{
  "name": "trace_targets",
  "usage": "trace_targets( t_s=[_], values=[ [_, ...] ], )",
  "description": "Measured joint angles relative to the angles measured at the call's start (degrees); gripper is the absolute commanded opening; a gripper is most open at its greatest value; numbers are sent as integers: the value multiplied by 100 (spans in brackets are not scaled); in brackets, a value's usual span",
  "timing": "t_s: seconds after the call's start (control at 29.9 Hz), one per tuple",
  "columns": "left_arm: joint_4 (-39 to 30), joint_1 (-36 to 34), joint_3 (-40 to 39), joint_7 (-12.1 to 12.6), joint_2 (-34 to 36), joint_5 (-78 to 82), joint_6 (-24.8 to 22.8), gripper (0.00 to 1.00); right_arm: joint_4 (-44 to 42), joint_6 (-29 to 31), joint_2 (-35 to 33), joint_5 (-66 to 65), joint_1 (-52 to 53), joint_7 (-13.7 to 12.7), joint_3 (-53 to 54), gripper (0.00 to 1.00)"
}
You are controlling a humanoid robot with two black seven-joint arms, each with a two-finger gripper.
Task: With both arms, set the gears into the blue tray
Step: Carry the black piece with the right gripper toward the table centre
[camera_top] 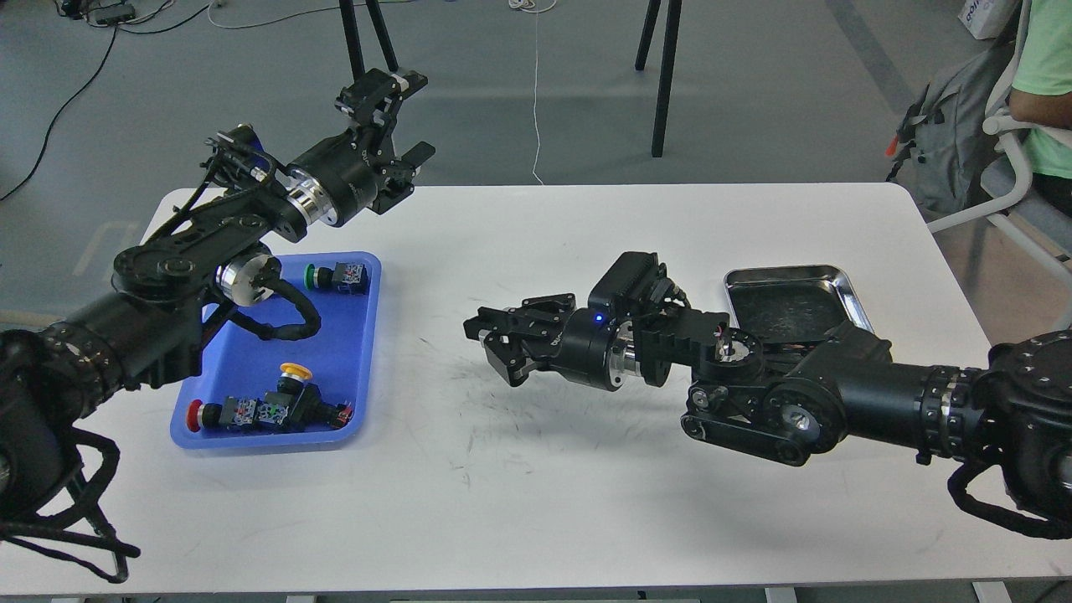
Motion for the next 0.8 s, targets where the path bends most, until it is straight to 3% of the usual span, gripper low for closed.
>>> trace_targets(
  t_s=[0.8],
  values=[
    [-233, 70, 2, 0, 153, 0, 142, 100, -513, -156, 467, -323, -441, 106, -505, 3]
  ],
)
